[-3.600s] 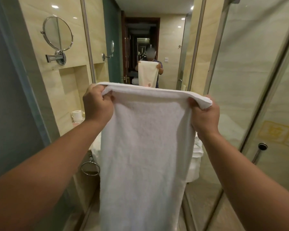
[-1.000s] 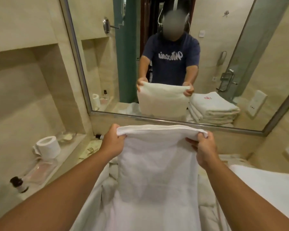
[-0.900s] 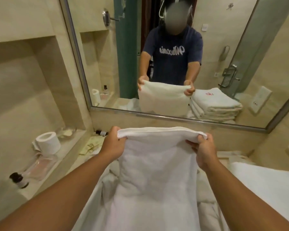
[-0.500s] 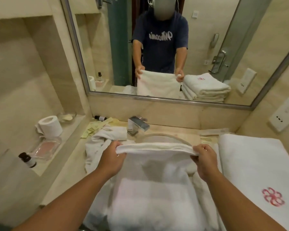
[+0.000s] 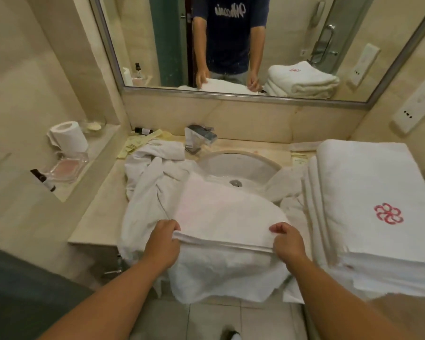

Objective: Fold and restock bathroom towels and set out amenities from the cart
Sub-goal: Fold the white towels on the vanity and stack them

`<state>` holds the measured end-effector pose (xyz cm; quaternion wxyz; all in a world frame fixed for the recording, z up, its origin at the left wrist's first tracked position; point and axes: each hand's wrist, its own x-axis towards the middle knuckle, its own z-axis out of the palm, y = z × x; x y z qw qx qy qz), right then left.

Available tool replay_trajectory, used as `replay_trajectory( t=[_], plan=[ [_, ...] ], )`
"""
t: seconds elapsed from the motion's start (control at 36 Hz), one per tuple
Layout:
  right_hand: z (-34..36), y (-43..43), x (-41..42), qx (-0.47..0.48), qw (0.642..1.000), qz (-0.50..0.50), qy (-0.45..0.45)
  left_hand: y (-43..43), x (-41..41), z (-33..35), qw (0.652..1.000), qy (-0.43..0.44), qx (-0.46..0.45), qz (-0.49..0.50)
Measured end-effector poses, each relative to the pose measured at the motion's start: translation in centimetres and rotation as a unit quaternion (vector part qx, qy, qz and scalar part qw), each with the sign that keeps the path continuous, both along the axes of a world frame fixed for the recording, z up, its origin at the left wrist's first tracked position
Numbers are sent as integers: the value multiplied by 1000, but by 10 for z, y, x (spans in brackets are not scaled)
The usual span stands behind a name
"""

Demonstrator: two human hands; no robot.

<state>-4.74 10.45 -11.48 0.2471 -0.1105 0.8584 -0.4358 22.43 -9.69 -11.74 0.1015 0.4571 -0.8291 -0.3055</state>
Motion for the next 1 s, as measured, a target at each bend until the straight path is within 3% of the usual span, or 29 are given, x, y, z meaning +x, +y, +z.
replay_trajectory(
  t=[0.17,0.31,0.53,0.72,0.78,0.83,0.92,1.0],
  plan=[
    [-21,-1,3,18,994,48,100,10,-10,-34,993,-80,-72,42],
    [-34,2,3,18,989,77,126,21,-17,-63,980,-102,-155,75],
    [-41,11,3,-21,984,88,151,26,-24,-74,976,-28,-176,122],
    [-49,23,6,-73,990,15,123,74,-15,-101,935,137,-104,309],
    [-55,33,13,-76,986,-39,146,94,-13,-108,924,187,-24,334],
    [-66,46,27,-95,979,-92,153,105,-11,-110,899,227,118,355],
    [-95,77,57,-116,979,-160,38,105,-3,-118,875,255,255,325],
    [-123,103,76,-80,989,-96,-79,94,10,-117,885,221,276,304]
  ],
)
